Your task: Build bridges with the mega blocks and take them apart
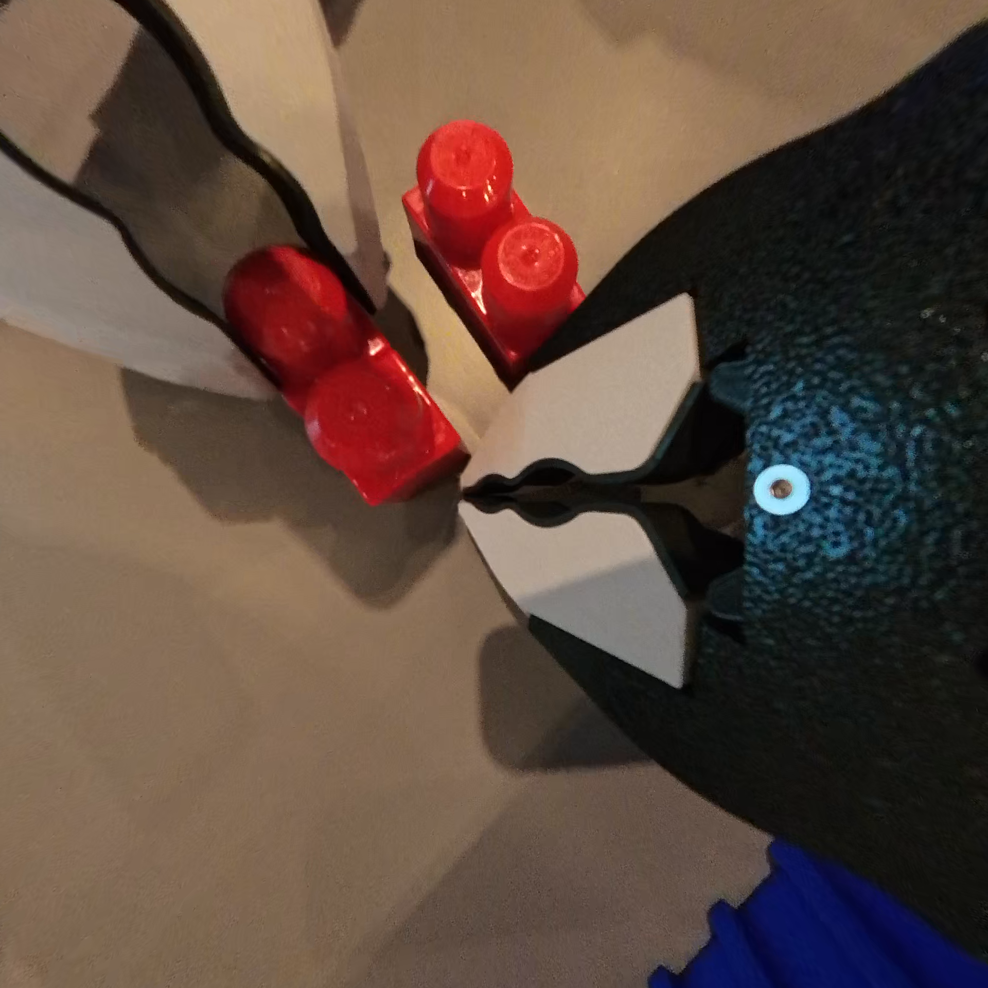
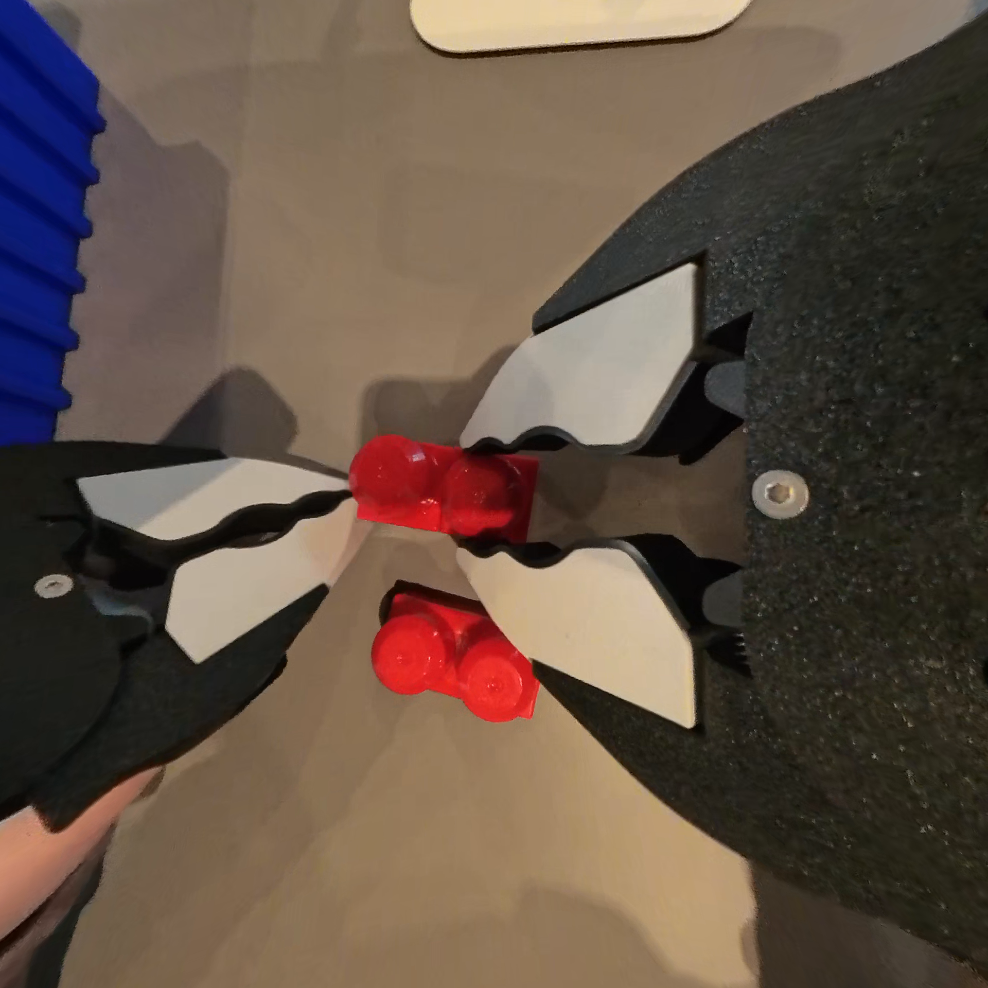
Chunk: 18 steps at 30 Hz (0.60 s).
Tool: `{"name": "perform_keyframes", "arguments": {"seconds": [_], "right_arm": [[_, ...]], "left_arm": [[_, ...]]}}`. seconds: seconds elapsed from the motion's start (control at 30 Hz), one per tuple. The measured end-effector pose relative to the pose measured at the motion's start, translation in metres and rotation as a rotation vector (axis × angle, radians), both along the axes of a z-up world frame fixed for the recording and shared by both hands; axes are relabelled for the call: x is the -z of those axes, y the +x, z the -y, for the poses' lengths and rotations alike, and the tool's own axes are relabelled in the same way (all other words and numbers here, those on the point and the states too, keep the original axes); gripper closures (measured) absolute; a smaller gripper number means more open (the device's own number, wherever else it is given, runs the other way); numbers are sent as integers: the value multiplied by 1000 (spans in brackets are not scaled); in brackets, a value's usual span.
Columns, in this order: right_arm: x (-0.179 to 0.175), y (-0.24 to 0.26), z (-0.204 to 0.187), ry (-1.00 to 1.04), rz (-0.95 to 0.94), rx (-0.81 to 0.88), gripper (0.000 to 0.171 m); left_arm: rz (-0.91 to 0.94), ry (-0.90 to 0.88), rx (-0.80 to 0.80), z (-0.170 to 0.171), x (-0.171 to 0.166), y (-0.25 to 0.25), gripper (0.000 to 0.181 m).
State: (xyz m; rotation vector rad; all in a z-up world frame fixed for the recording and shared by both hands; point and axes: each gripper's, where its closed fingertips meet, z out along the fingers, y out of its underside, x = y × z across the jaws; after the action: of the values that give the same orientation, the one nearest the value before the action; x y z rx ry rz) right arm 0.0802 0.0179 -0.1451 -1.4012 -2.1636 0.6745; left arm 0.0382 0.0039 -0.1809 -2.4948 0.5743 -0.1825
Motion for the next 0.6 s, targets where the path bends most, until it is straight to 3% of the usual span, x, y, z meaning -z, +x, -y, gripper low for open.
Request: {"name": "perform_keyframes", "arguments": {"seconds": [0.6], "right_arm": [[1, -7, 3, -81, -21, -77, 141]], "left_arm": [[52, -26, -2, 6, 2, -1, 181]]}}
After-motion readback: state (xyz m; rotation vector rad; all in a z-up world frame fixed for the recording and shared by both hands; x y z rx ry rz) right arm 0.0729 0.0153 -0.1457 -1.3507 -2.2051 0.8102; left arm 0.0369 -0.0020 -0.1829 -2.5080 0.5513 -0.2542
